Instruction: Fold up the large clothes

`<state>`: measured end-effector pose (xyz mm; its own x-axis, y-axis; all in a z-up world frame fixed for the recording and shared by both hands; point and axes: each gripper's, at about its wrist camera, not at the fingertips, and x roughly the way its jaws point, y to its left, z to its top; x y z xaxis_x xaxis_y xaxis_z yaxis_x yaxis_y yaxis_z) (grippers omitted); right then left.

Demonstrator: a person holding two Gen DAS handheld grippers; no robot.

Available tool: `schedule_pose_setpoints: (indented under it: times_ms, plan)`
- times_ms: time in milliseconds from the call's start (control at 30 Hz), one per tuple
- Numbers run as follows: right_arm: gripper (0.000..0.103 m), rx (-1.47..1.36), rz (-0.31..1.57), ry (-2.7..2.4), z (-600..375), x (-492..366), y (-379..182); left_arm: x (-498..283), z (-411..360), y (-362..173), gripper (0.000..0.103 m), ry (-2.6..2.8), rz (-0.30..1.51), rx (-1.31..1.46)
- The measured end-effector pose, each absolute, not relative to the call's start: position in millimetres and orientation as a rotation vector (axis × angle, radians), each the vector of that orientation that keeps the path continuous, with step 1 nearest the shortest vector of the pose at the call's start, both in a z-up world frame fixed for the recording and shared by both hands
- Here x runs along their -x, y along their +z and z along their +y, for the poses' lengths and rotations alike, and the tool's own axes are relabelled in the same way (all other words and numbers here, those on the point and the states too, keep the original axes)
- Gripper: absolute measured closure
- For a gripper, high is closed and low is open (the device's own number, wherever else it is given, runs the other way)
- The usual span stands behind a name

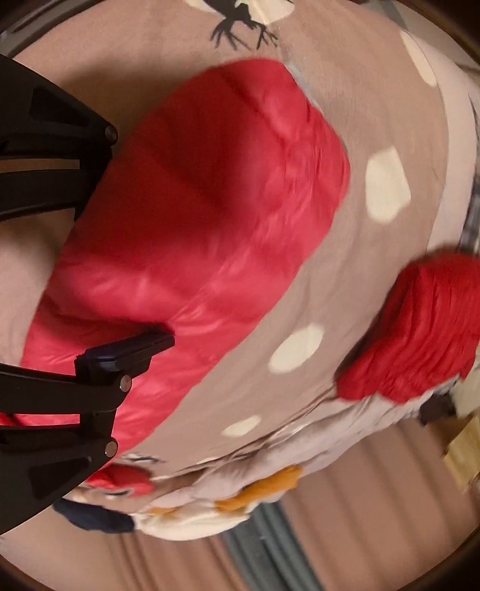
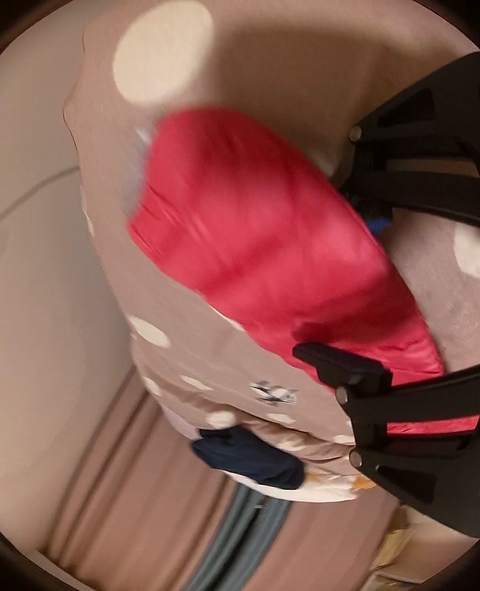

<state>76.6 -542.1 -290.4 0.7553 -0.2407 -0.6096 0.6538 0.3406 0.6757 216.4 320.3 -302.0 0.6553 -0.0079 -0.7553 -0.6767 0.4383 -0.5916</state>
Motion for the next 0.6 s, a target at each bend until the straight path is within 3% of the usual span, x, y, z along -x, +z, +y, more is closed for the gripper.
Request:
schedule_pose_setpoints:
  times_ms: [100, 167, 233, 333, 467, 600]
  plan:
    - [0.054, -1.122, 0.418, -0.614, -555.4, -66.8, -295.0, -208.6, 331.9, -308.7, 0.058, 0.431, 0.734, 1.151]
    - [0.066, -1.126, 0.426, -0.628, -558.5, -65.5, -298.5, -208.7, 335.0, -305.2, 0.058, 0.444, 0.727, 1.118]
    - [0.075, -1.124, 0.418, -0.639, -558.5, -64.9, -298.8, -211.0, 332.0, -299.5, 0.07, 0.488, 0.729, 1.023]
    - [0.088, -1.121, 0.402, -0.658, -552.2, -68.9, -295.9, -220.9, 321.5, -296.6, 0.077, 0.54, 0.756, 0.916]
    - [0.091, -1.018, 0.415, -0.639, -533.1, -90.8, -269.6, -229.5, 308.7, -281.8, 0.081, 0.578, 0.766, 0.775]
    - [0.092, -0.822, 0.389, -0.455, -474.8, -144.8, -204.3, -239.1, 294.4, -260.6, 0.081, 0.62, 0.776, 0.641]
